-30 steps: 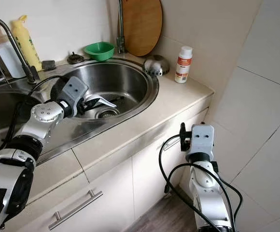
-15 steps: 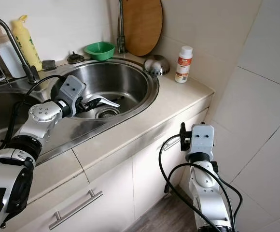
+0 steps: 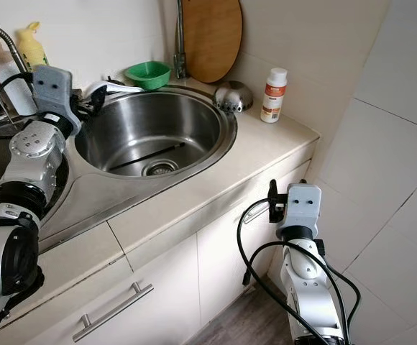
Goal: Kitchen organization
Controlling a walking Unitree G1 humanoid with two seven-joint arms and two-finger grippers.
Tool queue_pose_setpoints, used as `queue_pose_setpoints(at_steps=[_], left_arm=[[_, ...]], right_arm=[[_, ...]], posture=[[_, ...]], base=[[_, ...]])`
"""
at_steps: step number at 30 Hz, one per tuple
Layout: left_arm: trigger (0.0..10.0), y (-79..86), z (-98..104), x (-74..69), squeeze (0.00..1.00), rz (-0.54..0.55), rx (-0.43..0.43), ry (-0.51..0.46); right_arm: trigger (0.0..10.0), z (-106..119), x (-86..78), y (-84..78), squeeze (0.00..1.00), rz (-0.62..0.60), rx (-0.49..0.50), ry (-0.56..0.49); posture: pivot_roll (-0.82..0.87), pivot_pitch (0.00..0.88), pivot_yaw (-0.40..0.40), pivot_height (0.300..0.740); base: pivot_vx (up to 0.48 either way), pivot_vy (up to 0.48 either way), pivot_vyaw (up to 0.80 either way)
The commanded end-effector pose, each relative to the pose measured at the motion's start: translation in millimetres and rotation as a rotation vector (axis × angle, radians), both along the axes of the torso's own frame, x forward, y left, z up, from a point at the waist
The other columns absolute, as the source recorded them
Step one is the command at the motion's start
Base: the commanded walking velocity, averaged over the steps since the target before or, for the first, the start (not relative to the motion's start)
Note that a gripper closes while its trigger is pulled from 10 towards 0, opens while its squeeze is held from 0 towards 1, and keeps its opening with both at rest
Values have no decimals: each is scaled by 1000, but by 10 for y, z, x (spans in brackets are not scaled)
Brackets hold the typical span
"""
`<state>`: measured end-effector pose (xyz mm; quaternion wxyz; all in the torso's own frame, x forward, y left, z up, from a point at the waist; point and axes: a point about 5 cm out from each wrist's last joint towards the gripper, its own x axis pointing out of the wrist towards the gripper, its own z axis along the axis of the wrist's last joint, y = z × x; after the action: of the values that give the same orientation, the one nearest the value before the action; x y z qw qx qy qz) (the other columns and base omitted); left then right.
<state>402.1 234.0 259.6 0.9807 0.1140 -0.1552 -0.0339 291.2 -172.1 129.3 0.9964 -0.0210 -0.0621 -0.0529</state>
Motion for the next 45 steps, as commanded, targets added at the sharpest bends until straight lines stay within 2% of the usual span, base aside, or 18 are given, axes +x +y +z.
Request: queue_pose_setpoints(at_steps=[1, 2, 3, 6, 12, 13, 14, 16, 17, 18, 20, 21, 27, 32, 41, 42, 43, 45], left_arm=[[10000, -22, 75, 0, 824, -12, -4, -39], [10000, -38, 64, -2, 824, -27, -4, -40], [10000, -49, 57, -4, 1000, -37, -3, -41], [10000, -90, 41, -14, 1000, -72, 17, -52], [10000, -174, -18, -8, 1000, -153, -8, -24], [10000, -270, -85, -7, 1000, -249, -5, 16], [10000, -294, -102, -8, 1000, -274, -4, 26], [10000, -403, -248, -25, 1000, -352, 107, 98], [10000, -403, -248, -25, 1000, -352, 107, 98], [10000, -443, -342, -37, 945, -379, 162, 143], [10000, -447, -373, -39, 945, -380, 176, 158], [10000, -444, -399, -38, 0, -378, 182, 176], [10000, -429, -667, -79, 0, -423, 346, 365], [10000, -392, -731, -94, 0, -444, 351, 442], [10000, -350, -607, -71, 0, -406, 328, 377], [10000, -348, -567, -66, 0, -388, 336, 343], [10000, -344, -451, -54, 0, -361, 294, 263], [10000, -343, -407, -51, 0, -357, 268, 235]], right_arm=[[10000, 71, 0, -3, 35, -7, 4, -37], [10000, 70, 1, -1, 35, -6, 2, -37], [10000, 69, 1, 0, 31, -5, 2, -37], [10000, 70, 3, -1, 31, -4, 0, -39], [10000, 64, 7, -4, 31, -6, -1, -36], [10000, 51, 9, -9, 31, -12, 3, -25], [10000, 47, 10, -11, 31, -13, 4, -22], [10000, -5, 16, -38, 31, -35, -1, 16], [10000, -5, 16, -38, 31, -35, -1, 16], [10000, -37, 17, -55, 31, -48, 9, 37], [10000, -48, 16, -63, 31, -54, 16, 44], [10000, -57, 14, -72, 31, -61, 21, 51], [10000, -195, 8, -156, 27, -107, 59, 155], [10000, -241, 14, -193, 24, -130, 84, 194], [10000, -248, 17, -181, 24, -138, 99, 206], [10000, -225, 20, -179, 20, -137, 95, 191], [10000, -162, 25, -173, 16, -133, 86, 154], [10000, -138, 27, -170, 16, -132, 84, 139]], posture=[[-27, 0, 17, 740], [-27, 0, 17, 740], [-27, 0, 17, 740], [-28, 0, 17, 740], [-27, 0, 17, 740], [-27, 0, 17, 740], [-27, 0, 17, 740], [-27, 0, 21, 740], [-27, 0, 21, 740], [-29, 0, 23, 740], [-30, 0, 24, 740], [-30, 0, 24, 740], [-31, 0, 24, 740], [-31, 0, 27, 740], [-28, 0, 25, 740], [-30, 0, 27, 740], [-32, 0, 27, 740], [-32, 0, 27, 740]], base=[[0, 0, 0], [0, 0, 0], [0, 0, 0], [0, 0, 0], [0, 0, 0], [0, 0, 0], [0, 0, 0], [0, 0, 0], [0, 0, 0], [0, 0, 0], [0, 0, 0], [0, 0, 0], [0, 0, 0], [0, 0, 0], [0, 0, 0], [0, 0, 0], [0, 0, 0], [0, 0, 0]])
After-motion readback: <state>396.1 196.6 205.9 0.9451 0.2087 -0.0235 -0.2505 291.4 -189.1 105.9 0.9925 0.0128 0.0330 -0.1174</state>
